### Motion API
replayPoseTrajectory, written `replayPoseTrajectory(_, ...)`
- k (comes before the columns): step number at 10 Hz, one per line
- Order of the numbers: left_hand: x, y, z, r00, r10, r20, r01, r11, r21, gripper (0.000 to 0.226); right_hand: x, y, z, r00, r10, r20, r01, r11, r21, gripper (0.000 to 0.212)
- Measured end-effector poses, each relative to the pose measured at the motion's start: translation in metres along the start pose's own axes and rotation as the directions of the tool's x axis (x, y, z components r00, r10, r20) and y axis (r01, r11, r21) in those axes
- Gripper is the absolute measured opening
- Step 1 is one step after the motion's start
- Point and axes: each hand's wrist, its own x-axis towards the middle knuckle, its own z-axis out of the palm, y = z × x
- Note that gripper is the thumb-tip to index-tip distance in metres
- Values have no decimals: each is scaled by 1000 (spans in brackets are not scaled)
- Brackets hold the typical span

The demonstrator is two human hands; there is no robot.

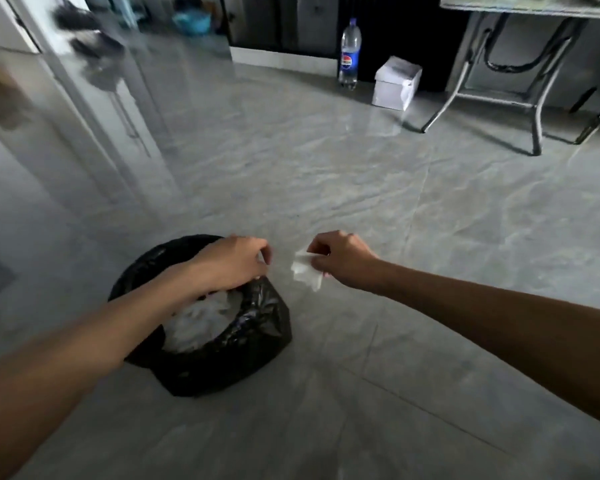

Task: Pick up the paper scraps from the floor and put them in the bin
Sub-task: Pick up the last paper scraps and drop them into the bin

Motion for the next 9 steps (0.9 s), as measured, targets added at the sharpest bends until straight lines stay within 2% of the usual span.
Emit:
replayPoseTrajectory(1, -11, -33, -10, 990, -103, -93, 99, 994, -45, 10, 23, -37, 29, 999, -41, -2, 41, 996, 78, 20)
replayPoseTrajectory(2, -22, -67, -18, 961, -197, -195, 198, 980, -18, 14, 41, -72, 70, 995, -38, 97, 25, 990, 137, 21)
replayPoseTrajectory(3, -25, -80, -20, 953, -217, -213, 216, 976, -28, 14, 44, -78, 84, 988, -7, 157, -21, 985, 173, 23)
replayPoseTrajectory(4, -23, -83, -19, 963, -199, -183, 197, 980, -29, 11, 43, -70, 75, 992, 28, 127, -58, 970, 236, 21)
replayPoseTrajectory(5, -15, -71, -19, 973, -168, -158, 165, 986, -28, 10, 39, -57, 54, 993, 51, 103, -74, 970, 230, 16)
replayPoseTrajectory(7, 22, -5, -16, 998, 4, -61, -8, 998, -63, 5, 12, 2, -16, 984, 122, 131, -137, 984, 113, 11)
replayPoseTrajectory(8, 51, 59, -8, 989, 143, 35, -141, 989, -52, 6, -16, 50, -54, 970, 223, 99, -228, 973, 45, 11)
replayPoseTrajectory(9, 73, 106, -2, 971, 228, 68, -226, 974, -33, 5, -37, 83, -77, 948, 304, 99, -302, 953, -30, 10)
